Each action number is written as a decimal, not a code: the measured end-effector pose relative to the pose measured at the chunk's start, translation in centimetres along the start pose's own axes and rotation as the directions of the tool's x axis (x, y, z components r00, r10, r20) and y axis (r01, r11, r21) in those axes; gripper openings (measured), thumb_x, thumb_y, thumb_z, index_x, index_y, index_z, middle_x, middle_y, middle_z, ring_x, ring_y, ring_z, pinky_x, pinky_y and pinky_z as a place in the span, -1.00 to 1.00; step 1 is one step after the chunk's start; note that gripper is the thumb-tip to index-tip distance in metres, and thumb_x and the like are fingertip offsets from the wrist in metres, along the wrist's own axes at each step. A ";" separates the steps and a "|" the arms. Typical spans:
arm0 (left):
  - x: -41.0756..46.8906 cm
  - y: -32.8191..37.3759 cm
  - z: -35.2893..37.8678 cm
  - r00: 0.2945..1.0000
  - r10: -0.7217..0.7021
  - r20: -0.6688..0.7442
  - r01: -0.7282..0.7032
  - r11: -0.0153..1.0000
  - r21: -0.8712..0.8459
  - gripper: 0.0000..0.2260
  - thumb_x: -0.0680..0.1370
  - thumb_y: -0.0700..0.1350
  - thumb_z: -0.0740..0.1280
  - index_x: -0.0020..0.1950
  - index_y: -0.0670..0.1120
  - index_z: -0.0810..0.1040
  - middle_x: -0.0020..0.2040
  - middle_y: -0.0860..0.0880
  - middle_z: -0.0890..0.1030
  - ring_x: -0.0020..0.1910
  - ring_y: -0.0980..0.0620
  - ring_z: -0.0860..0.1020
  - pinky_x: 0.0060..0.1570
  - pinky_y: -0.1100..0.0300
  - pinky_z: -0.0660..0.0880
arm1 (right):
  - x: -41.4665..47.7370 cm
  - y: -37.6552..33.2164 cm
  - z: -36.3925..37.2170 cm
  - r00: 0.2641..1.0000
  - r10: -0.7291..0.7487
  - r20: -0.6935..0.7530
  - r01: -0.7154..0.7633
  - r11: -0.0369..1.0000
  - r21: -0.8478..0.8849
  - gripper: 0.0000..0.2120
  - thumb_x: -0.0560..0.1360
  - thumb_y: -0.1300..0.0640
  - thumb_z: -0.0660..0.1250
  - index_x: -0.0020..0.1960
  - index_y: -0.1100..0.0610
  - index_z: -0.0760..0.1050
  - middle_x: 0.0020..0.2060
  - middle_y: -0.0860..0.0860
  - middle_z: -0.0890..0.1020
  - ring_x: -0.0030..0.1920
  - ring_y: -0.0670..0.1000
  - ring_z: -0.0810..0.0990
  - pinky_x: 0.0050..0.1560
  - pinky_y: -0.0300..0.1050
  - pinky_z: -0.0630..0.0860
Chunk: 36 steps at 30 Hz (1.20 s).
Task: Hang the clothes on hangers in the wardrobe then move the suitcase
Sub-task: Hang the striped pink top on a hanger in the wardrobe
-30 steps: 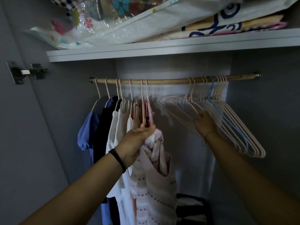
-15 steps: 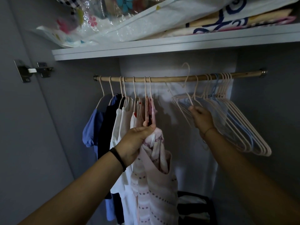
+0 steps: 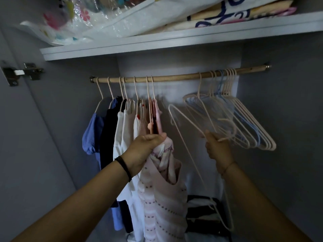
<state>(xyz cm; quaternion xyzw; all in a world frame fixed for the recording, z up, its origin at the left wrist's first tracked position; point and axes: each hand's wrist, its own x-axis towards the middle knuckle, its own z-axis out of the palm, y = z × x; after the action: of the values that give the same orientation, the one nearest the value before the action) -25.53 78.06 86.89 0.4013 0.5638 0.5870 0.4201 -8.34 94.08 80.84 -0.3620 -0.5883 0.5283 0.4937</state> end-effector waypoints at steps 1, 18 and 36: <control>-0.1 -0.1 0.0 1.000 0.014 0.006 -0.014 0.999 0.032 -0.56 0.40 0.03 0.40 0.03 -0.32 0.61 -0.04 -0.31 0.65 -0.03 -0.19 0.63 0.13 0.02 0.53 | -0.9 -0.7 -0.3 0.999 -0.031 0.011 0.030 0.998 0.059 -0.70 0.60 0.01 0.19 -0.02 0.19 0.60 -0.57 -0.09 0.25 -0.60 -0.17 0.19 -0.58 -0.31 0.14; -1.2 -1.0 -0.1 0.967 0.134 0.217 -0.214 0.891 0.401 -0.30 0.36 0.27 0.41 -0.12 -0.44 0.46 -0.14 -0.09 0.41 -0.16 -0.04 0.37 -0.03 0.12 0.46 | -8.4 -11.7 -2.7 0.927 -0.317 0.201 0.091 0.710 0.698 -0.61 0.48 -0.13 0.10 -0.37 0.03 0.53 -0.66 -0.15 0.20 -0.63 -0.19 0.09 -0.61 -0.31 0.03; -2.5 1.4 -2.9 0.945 0.151 0.289 -0.239 0.924 0.299 -0.81 0.53 -0.11 0.29 -0.14 -0.22 0.59 -0.25 -0.07 0.61 -0.23 0.11 0.58 -0.15 0.28 0.50 | -7.6 -7.9 1.7 0.836 -0.339 0.431 0.021 0.806 0.592 -0.62 0.33 -0.29 0.38 -0.39 0.01 0.48 -0.56 -0.05 0.10 -0.59 -0.14 0.11 -0.54 -0.35 0.16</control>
<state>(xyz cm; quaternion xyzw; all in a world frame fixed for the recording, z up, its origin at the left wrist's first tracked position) -27.52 74.74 88.18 0.5941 0.5507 0.4656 0.3564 -7.33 85.05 87.18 0.0158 -0.5484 0.7039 0.4512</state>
